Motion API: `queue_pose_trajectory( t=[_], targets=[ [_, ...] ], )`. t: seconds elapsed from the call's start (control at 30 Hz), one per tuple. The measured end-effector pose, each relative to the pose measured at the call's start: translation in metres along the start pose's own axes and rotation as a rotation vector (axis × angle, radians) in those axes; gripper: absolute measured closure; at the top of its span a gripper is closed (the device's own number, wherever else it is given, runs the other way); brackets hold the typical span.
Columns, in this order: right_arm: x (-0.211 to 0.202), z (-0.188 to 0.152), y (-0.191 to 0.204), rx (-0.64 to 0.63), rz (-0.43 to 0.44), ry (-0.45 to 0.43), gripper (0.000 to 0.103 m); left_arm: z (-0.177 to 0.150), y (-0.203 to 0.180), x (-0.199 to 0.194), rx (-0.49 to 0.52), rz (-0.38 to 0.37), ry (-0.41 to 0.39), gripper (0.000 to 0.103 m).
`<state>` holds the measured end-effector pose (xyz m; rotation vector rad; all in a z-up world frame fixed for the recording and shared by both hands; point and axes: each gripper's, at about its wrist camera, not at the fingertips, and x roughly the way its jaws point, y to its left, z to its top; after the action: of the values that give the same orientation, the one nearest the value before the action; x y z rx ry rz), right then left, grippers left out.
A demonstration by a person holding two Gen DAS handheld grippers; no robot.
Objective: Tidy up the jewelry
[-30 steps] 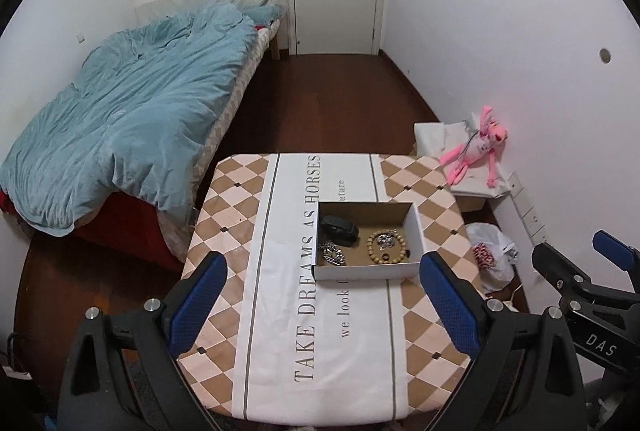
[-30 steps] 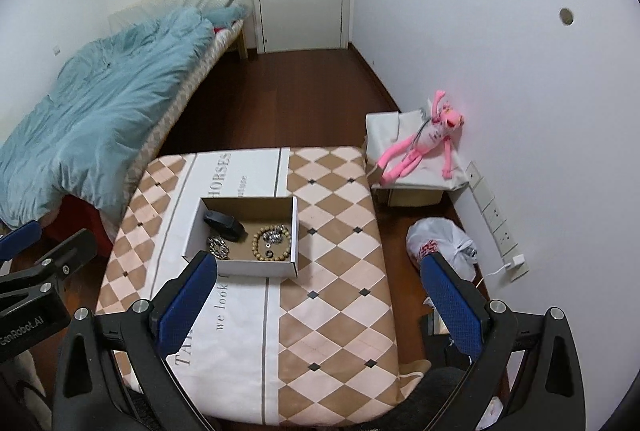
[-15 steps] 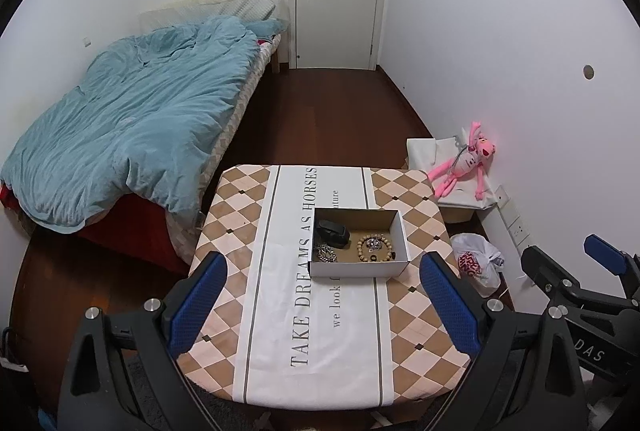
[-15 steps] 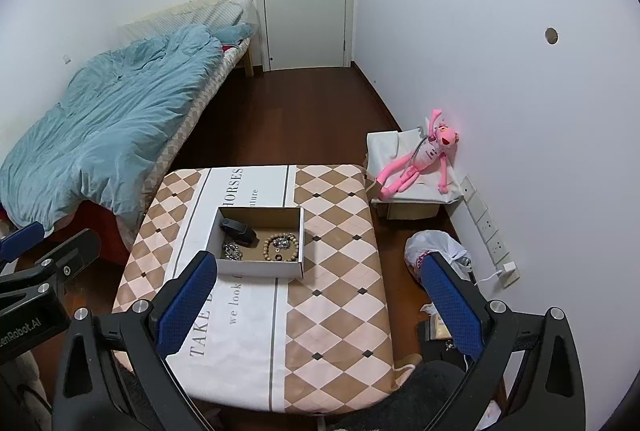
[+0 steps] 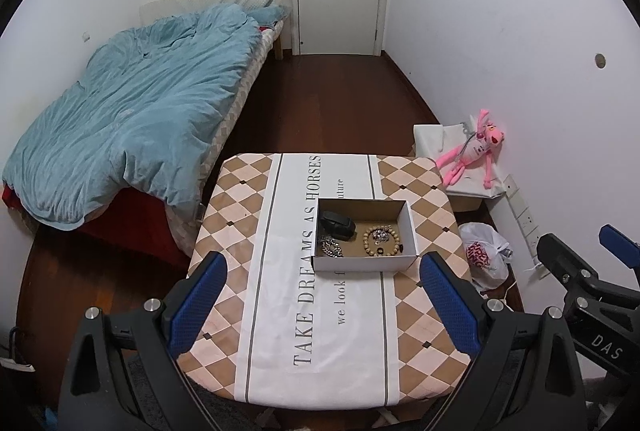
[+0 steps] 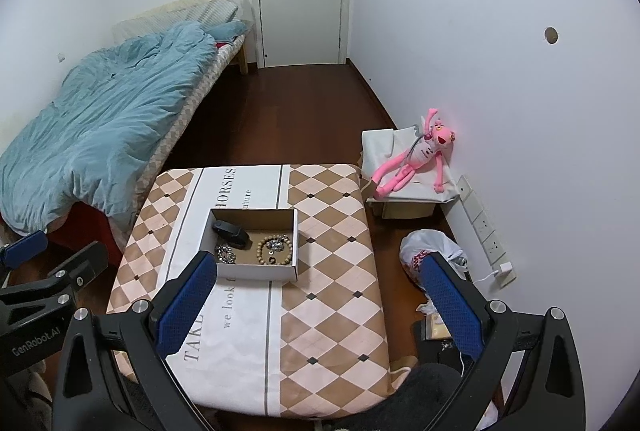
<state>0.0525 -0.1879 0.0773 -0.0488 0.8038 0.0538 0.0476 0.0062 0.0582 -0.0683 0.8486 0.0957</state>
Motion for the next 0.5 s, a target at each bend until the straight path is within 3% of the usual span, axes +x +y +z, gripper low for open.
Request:
queue_pose_trajectory(
  t=[0.5],
  targets=[
    [0.069, 0.031, 0.006, -0.005, -0.023, 0.089, 0.0, 0.023, -0.002, 0.051, 0.015, 0.022, 0.098, 0.005]
  ],
)
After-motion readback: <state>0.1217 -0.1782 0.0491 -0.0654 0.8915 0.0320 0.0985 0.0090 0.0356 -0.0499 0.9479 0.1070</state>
